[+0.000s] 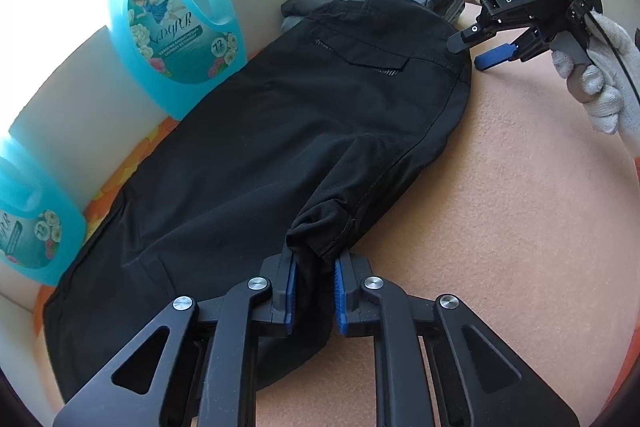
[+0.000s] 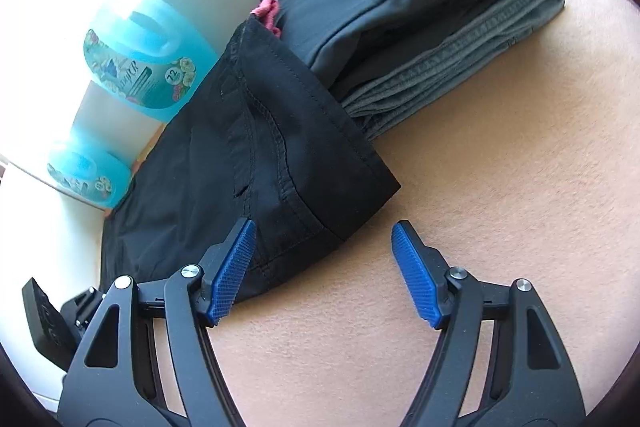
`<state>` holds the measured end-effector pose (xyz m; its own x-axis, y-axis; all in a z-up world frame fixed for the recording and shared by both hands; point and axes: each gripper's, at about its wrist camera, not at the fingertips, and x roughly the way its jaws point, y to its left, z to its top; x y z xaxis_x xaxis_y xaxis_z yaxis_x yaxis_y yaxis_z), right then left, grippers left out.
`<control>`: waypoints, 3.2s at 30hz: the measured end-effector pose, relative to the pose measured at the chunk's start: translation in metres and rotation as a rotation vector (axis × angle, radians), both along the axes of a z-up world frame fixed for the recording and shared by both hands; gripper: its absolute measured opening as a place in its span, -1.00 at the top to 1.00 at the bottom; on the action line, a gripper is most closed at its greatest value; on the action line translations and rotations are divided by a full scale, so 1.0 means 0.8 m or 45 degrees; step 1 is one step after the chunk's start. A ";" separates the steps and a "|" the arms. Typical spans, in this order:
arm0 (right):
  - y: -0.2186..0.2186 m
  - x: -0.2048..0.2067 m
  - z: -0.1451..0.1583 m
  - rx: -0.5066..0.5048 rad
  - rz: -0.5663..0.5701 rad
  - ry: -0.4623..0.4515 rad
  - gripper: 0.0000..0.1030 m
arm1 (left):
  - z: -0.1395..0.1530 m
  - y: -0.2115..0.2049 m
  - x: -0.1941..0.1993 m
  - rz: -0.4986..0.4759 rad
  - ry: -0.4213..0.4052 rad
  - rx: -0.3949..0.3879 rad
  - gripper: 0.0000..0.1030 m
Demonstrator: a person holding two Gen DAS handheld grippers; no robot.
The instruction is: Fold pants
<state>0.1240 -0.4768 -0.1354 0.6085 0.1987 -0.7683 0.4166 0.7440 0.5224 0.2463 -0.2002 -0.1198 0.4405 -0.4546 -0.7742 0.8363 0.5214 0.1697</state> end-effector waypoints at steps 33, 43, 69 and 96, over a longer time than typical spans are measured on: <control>0.115 -0.039 0.108 -0.794 0.125 -0.108 0.13 | 0.054 0.242 0.035 0.585 0.041 -0.207 0.03; 0.195 -0.010 0.140 -0.751 0.426 -0.259 0.10 | 0.018 0.398 0.082 1.034 0.074 -0.246 0.03; 0.530 0.262 0.080 -0.673 1.295 -0.295 -0.32 | -0.051 0.407 0.124 1.019 0.072 -0.143 0.29; 0.675 0.333 0.000 -0.884 1.456 -0.300 0.98 | -0.030 0.402 0.102 0.958 -0.071 -0.170 0.95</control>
<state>0.3907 0.0635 -0.1354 0.4952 0.2950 -0.8172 -0.6526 0.7472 -0.1257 0.3278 0.1212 -0.1440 0.7052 -0.1050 -0.7011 0.2399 0.9660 0.0966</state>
